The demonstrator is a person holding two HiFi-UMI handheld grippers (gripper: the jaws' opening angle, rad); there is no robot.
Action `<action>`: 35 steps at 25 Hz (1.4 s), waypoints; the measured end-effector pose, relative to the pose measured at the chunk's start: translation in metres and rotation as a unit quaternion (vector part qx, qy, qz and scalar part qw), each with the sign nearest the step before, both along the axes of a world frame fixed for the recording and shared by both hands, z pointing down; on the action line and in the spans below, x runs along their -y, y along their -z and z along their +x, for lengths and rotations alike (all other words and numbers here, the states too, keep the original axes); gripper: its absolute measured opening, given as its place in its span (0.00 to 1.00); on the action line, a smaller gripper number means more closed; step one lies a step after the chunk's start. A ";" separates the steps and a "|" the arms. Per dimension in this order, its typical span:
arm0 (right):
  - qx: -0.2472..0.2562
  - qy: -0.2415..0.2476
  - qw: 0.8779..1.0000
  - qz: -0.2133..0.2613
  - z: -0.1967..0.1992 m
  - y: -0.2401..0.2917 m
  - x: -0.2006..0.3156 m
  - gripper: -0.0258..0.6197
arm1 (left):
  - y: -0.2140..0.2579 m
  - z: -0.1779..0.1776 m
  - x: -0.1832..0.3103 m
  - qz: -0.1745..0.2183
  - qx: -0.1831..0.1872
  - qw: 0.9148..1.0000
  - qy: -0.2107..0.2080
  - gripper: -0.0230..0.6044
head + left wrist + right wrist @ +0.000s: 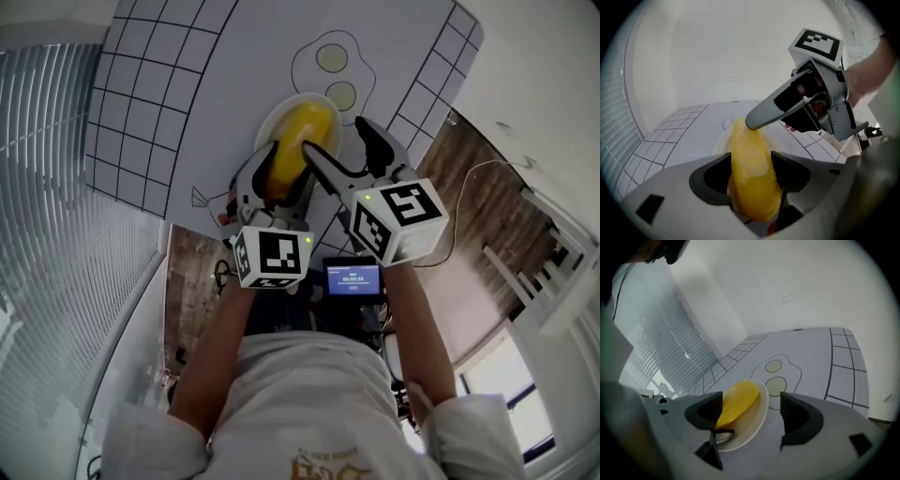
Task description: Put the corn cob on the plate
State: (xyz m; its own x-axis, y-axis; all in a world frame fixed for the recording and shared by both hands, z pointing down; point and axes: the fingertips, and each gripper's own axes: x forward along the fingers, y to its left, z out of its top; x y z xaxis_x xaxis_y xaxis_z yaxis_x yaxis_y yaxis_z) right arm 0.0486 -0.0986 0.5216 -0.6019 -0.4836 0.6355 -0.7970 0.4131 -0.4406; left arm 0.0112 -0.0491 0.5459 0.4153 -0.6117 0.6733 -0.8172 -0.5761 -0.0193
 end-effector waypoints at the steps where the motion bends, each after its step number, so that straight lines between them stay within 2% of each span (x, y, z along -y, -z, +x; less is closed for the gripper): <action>1: -0.002 0.000 1.000 0.000 0.000 0.000 0.000 0.63 | 0.000 -0.001 -0.001 -0.002 -0.001 1.000 -0.001 0.46; 7: -0.010 -0.007 1.000 -0.006 0.001 -0.001 -0.002 0.63 | 0.005 -0.010 -0.017 -0.006 -0.002 1.000 -0.027 0.48; 11: -0.018 -0.012 1.000 -0.005 0.002 -0.002 0.000 0.63 | 0.016 -0.018 -0.025 0.003 -0.034 0.999 -0.037 0.49; 14: -0.022 -0.019 1.000 -0.009 0.002 -0.003 -0.001 0.63 | 0.023 -0.025 -0.029 0.019 -0.029 0.998 -0.047 0.49; 18: -0.038 -0.029 0.999 -0.008 0.003 -0.002 -0.001 0.63 | 0.035 -0.037 -0.028 0.034 -0.044 0.998 -0.031 0.47; 21: -0.057 -0.031 0.998 -0.001 0.003 -0.002 -0.002 0.63 | 0.046 -0.054 -0.023 0.032 -0.063 0.997 -0.010 0.32; 23: -0.060 -0.034 0.998 -0.002 0.003 -0.003 -0.003 0.63 | 0.049 -0.061 -0.024 0.019 -0.067 0.997 -0.012 0.11; 24: -0.058 -0.037 0.998 -0.008 0.004 -0.004 -0.003 0.63 | 0.049 -0.063 -0.026 0.006 -0.071 0.997 -0.018 0.05; 27: -0.061 -0.042 0.997 -0.023 0.006 -0.006 -0.003 0.63 | 0.052 -0.072 -0.028 -0.012 -0.079 0.997 -0.022 0.05; 29: -0.097 -0.034 0.995 -0.011 0.010 -0.005 -0.004 0.63 | 0.056 -0.080 -0.027 -0.005 -0.071 0.997 -0.021 0.05; 30: -0.131 -0.026 0.991 -0.002 0.014 -0.006 -0.006 0.62 | 0.058 -0.082 -0.028 -0.004 -0.070 0.997 -0.022 0.05; 31: -0.177 -0.020 0.984 0.010 0.020 -0.009 -0.009 0.57 | 0.059 -0.084 -0.028 -0.005 -0.071 0.997 -0.023 0.05; 32: -0.230 -0.017 0.973 0.032 0.027 -0.010 -0.012 0.39 | 0.060 -0.085 -0.028 -0.006 -0.072 0.997 -0.024 0.05; 33: -0.274 -0.020 0.960 0.062 0.033 -0.009 -0.012 0.16 | 0.062 -0.086 -0.028 -0.007 -0.075 0.997 -0.022 0.05; 34: -0.297 -0.025 0.951 0.087 0.035 -0.005 -0.011 0.13 | 0.064 -0.087 -0.026 -0.007 -0.081 0.996 -0.019 0.05; 35: -0.301 -0.031 0.948 0.097 0.035 -0.001 -0.011 0.11 | 0.066 -0.087 -0.023 -0.006 -0.090 0.996 -0.016 0.05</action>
State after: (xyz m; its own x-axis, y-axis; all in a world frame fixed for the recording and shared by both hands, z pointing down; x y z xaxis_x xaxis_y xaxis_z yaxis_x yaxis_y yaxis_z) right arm 0.0835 -0.0879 0.5231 -0.1259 -0.6484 0.7508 -0.9052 0.3847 0.1804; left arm -0.0761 -0.0258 0.4802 0.5495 -0.5879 0.5937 -0.7879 -0.6011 0.1339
